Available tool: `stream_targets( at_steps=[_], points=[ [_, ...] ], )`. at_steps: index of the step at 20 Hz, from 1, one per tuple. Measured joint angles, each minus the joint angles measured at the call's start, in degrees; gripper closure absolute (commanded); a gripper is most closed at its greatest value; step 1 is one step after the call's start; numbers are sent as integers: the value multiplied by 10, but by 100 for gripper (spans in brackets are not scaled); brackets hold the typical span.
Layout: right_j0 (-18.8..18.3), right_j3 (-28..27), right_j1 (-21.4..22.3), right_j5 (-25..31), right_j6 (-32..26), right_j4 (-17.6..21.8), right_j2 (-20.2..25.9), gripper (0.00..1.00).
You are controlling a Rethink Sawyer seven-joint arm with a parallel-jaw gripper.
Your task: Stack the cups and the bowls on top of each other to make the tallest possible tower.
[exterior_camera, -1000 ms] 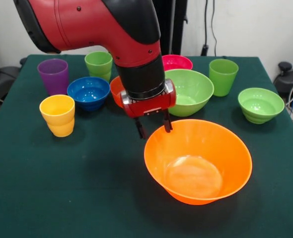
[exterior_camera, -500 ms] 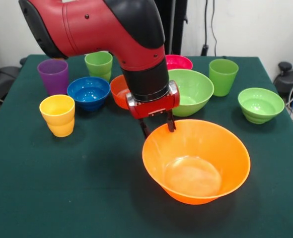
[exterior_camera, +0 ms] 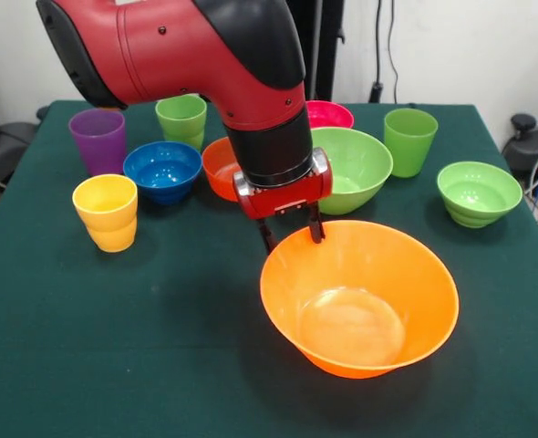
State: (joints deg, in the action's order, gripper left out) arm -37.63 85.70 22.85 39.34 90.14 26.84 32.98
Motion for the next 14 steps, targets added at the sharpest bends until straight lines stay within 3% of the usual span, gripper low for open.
stream_targets(
  at_steps=[2, 3, 14],
  points=[
    [0, 0, 0, 0, 0, 0, 1, 0],
    [0, 0, 0, 0, 0, 0, 1, 100],
    [-5, 0, 1, 0, 0, 1, 13, 100]
  ],
)
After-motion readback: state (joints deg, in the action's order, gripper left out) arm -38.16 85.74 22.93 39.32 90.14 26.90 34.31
